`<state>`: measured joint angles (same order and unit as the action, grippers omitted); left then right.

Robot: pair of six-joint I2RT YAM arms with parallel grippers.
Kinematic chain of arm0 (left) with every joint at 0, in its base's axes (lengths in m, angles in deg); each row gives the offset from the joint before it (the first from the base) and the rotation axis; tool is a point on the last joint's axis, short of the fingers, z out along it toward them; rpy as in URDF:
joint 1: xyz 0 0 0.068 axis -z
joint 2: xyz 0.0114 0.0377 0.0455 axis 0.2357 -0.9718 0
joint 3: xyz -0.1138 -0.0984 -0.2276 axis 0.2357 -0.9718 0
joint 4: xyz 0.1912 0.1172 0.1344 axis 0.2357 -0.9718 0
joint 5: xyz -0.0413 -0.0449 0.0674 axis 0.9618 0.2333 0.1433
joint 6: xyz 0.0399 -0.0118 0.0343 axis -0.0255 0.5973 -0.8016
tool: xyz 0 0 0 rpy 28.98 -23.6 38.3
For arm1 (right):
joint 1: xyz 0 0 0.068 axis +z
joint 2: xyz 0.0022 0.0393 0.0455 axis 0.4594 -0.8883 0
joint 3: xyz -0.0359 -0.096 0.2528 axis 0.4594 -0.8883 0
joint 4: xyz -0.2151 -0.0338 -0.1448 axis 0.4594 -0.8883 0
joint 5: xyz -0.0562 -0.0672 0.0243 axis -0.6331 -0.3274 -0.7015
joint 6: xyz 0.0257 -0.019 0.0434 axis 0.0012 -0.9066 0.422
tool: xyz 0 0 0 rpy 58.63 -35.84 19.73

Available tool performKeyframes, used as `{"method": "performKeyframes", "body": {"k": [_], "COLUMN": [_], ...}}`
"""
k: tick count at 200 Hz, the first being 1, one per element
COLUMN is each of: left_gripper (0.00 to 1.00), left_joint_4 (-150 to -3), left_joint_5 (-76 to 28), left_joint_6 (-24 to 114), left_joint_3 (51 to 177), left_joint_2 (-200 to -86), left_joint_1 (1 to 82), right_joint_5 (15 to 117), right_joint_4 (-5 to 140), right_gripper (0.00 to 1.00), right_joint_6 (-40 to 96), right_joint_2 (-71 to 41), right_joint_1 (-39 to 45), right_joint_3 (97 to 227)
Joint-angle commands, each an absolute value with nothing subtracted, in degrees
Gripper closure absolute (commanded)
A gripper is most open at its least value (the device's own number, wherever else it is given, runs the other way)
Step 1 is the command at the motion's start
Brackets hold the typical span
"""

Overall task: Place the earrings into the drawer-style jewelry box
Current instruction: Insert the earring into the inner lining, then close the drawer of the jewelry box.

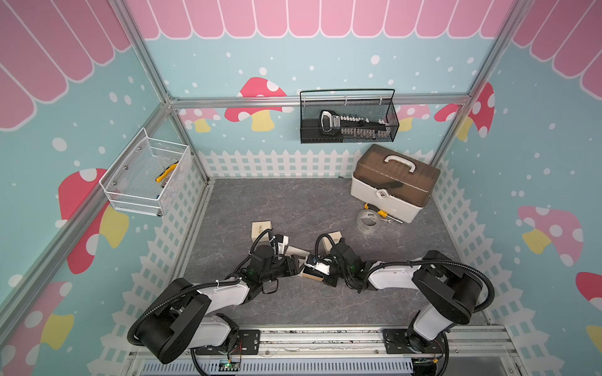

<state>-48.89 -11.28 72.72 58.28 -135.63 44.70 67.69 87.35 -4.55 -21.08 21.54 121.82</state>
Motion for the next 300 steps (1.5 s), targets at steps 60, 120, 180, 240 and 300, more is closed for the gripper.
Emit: {"method": "performKeyframes", "body": {"k": [60, 120, 180, 240, 300], "left_gripper": [0.37, 0.37, 0.38, 0.38, 0.36], "left_joint_4": [-50.0, -50.7, -56.9, -61.6, -74.2], "left_joint_5": [-12.1, -12.0, -12.4, -12.7, -19.8], "left_joint_6": [71.5, 71.3, 68.6, 65.7, 62.0], "left_joint_3": [58.4, 58.7, 61.8, 64.0, 67.8], "left_joint_2": [-134.9, -134.1, -130.2, -129.5, -126.9], "left_joint_1": [44.0, 43.9, 43.6, 42.8, 38.5], "right_joint_5": [68.8, 68.3, 66.9, 63.7, 58.8], "right_joint_4": [85.2, 85.3, 85.4, 82.6, 66.5], "right_gripper": [0.81, 0.74, 0.71, 0.87, 0.93], "right_joint_6": [-6.1, -5.5, -2.4, 7.6, 21.2], "right_joint_2": [-21.8, -19.8, -13.8, -13.9, -13.5], "right_joint_1": [22.1, 22.1, 22.0, 21.9, 21.6], "right_joint_3": [123.1, 123.3, 124.1, 125.0, 132.3]}}
